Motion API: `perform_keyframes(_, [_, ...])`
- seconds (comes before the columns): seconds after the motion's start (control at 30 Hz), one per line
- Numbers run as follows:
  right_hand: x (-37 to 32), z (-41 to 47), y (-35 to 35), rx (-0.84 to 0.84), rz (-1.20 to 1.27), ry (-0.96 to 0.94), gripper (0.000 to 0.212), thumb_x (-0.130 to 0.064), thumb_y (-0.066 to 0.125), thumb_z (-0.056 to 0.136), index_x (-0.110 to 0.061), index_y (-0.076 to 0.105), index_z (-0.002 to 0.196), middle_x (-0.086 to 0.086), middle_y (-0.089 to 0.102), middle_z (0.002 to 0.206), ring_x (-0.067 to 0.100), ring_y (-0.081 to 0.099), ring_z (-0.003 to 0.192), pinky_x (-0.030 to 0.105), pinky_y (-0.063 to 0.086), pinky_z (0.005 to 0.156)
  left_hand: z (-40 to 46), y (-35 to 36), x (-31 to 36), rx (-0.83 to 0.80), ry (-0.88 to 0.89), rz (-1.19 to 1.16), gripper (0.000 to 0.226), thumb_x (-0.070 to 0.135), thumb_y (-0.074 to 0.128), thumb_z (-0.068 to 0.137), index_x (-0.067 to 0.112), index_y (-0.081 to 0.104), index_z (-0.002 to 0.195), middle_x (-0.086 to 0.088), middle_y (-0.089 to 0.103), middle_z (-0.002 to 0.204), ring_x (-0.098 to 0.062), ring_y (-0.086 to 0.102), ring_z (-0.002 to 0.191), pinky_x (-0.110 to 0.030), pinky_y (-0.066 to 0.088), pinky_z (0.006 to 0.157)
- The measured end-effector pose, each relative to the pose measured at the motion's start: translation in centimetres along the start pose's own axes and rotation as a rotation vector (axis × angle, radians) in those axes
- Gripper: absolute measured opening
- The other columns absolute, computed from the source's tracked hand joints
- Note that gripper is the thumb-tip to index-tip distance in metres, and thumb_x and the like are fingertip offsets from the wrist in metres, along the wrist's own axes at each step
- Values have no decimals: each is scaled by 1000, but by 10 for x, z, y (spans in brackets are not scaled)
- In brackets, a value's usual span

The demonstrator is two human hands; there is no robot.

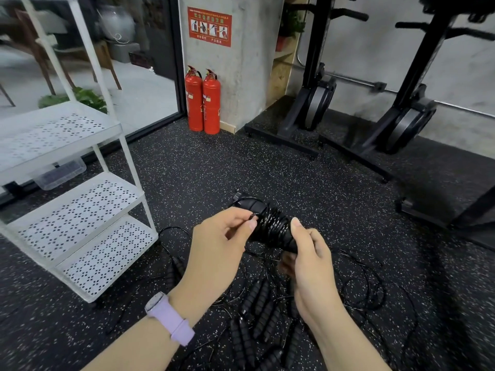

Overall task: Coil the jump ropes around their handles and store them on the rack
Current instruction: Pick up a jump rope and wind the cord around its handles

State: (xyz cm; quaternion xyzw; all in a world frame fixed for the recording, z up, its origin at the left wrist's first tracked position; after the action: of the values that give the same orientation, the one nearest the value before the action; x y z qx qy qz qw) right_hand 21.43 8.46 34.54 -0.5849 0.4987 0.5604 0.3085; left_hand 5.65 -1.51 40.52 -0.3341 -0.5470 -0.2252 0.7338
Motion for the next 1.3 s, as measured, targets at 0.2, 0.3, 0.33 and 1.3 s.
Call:
perform_keyframes(0.2, [3, 0, 2, -16, 41, 25, 35, -55, 69, 92, -22, 57, 89, -1, 59, 79, 13, 52, 66, 32, 45, 59, -6, -6, 10, 89, 86, 53, 22, 22, 70, 95, 44, 66, 92, 15, 70, 69, -18, 63, 58, -31, 51, 64])
perform_keyframes(0.3, [7, -2, 9, -45, 88, 50, 30, -47, 65, 97, -18, 59, 98, -5, 63, 76, 8, 54, 61, 27, 45, 53, -7, -10, 18, 110, 158, 118, 18, 25, 68, 96, 42, 65, 99, 16, 70, 72, -12, 65, 61, -21, 48, 59])
perform_keyframes(0.33, [7, -2, 11, -54, 96, 56, 30, -47, 64, 97, -17, 60, 99, -6, 64, 75, 6, 55, 60, 27, 45, 53, -8, -12, 21, 121, 189, 137, 17, 24, 68, 96, 40, 68, 99, 17, 70, 74, -7, 65, 63, -17, 46, 60])
perform_keyframes(1.3, [11, 7, -5, -132, -145, 162, 44, -62, 71, 85, -22, 54, 89, -2, 51, 71, 10, 43, 52, 24, 34, 45, -2, 11, 5, -191, 266, 306, 14, 19, 66, 98, 25, 63, 86, 24, 57, 83, -3, 51, 68, -10, 37, 64])
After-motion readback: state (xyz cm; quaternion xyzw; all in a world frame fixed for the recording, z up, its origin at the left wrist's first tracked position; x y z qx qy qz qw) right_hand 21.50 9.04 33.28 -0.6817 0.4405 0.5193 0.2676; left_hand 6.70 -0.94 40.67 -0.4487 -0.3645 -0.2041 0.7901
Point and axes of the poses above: each hand's wrist, its own z-axis towards the middle knuckle, its own y-axis out of the palm, x = y × z, the point moved 10 cm from there along z, towards the middle knuckle
